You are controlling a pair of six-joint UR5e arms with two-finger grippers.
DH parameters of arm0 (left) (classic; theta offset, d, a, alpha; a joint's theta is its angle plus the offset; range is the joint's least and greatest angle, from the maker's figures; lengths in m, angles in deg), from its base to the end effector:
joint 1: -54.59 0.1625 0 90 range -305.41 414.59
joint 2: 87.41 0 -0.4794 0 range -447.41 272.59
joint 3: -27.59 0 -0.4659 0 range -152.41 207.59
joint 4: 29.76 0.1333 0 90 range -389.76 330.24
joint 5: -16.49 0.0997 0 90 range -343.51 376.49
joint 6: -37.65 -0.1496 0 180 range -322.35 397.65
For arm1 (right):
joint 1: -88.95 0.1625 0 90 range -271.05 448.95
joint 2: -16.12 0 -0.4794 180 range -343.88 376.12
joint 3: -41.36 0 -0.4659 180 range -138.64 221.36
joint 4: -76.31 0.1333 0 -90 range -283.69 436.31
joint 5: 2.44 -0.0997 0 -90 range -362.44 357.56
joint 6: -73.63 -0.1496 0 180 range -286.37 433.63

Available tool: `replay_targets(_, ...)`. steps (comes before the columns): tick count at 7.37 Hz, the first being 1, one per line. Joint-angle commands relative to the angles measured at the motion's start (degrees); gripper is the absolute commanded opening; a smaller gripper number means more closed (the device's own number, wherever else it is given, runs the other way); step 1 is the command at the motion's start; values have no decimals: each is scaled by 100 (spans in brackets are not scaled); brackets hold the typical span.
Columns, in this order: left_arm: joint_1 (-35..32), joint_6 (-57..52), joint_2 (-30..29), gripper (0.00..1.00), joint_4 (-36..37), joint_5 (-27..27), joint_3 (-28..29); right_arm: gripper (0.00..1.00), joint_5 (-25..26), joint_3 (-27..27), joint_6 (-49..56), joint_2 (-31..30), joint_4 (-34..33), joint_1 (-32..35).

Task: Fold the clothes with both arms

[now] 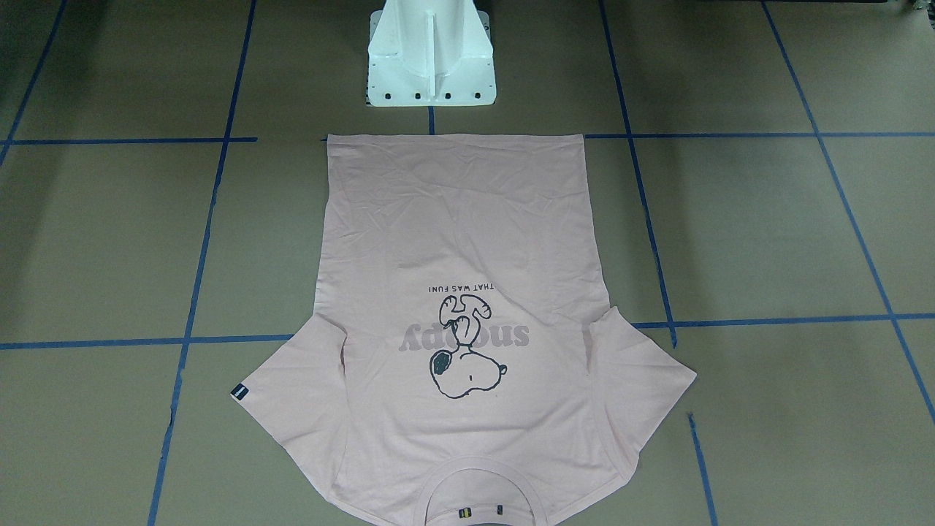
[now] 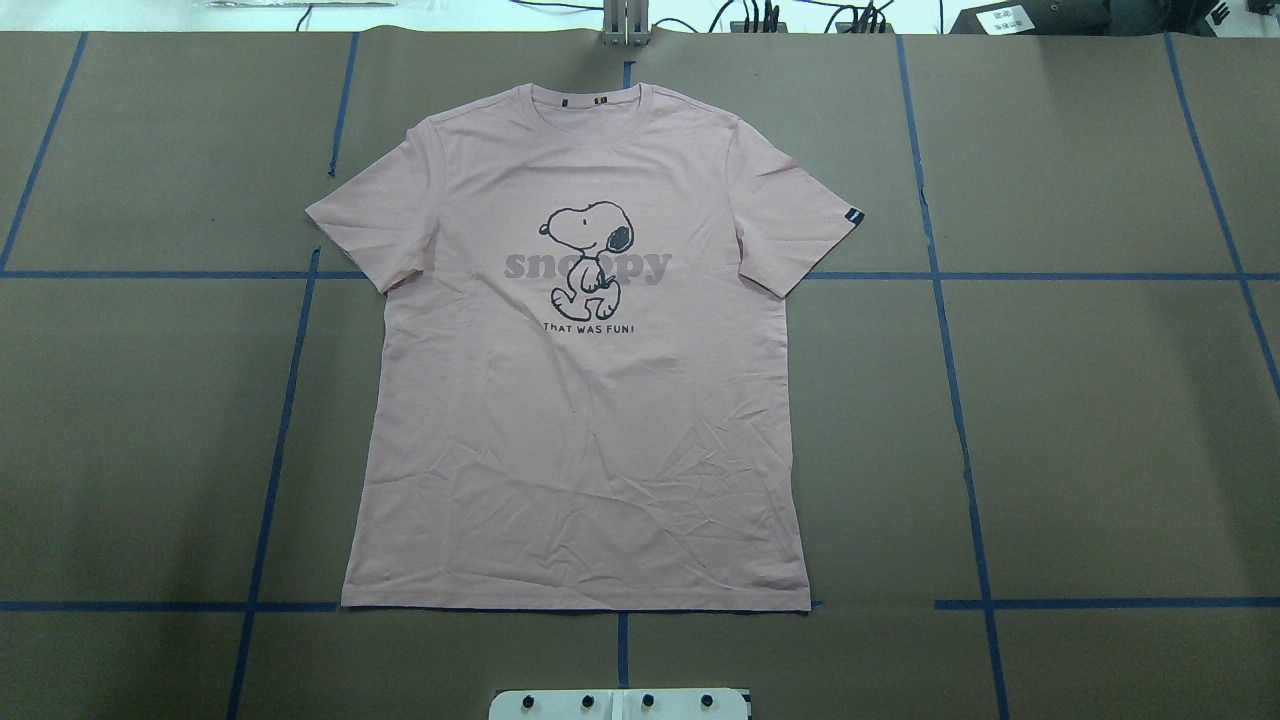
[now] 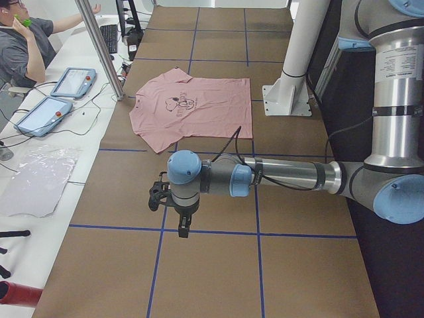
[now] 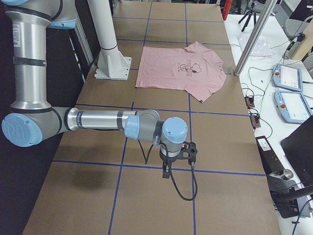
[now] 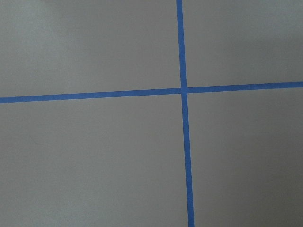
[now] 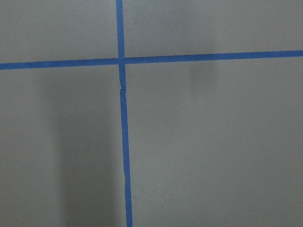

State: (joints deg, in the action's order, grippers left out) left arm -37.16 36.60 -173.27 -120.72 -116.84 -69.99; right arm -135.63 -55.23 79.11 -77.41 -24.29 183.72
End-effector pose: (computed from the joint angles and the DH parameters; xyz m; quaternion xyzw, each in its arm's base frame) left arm -0.0471 -0.5370 0.7135 0.0447 0.3679 0.0085 0.9287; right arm 0.0741 -0.5159 0.7373 -0.0281 -0.3712 0.0185 0.9279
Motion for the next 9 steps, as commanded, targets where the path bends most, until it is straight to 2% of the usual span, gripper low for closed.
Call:
replay_targets(1,0,0,0,100,0,0,-7,100,-5,-35,-12,45,14,-2)
replay_targets(3,-9,35,-18,100,0,9,-294,100,-320,-123,-38,176,93,-46)
replay_targets(4,0,44,-166,100,-18,9,-358,100,-434,-115,-21,220,372,-73)
replay_targets(5,8,61,-550,100,8,-35,-497,100,-523,-54,-47,343,1201,-482)
replay_targets(6,17,70,-684,100,-61,-218,-682,100,-558,-10,-657,509,1818,-825)
replay_targets(7,26,62,-695,100,-279,-698,-692,100,-524,156,-2081,1041,1955,-1246)
replay_targets(8,43,114,-677,100,-856,-799,-797,100,-515,332,-2904,1447,2113,-1512)
replay_targets(9,104,201,-686,100,-1044,-730,-737,100,-497,516,-3087,1764,2350,-1871)
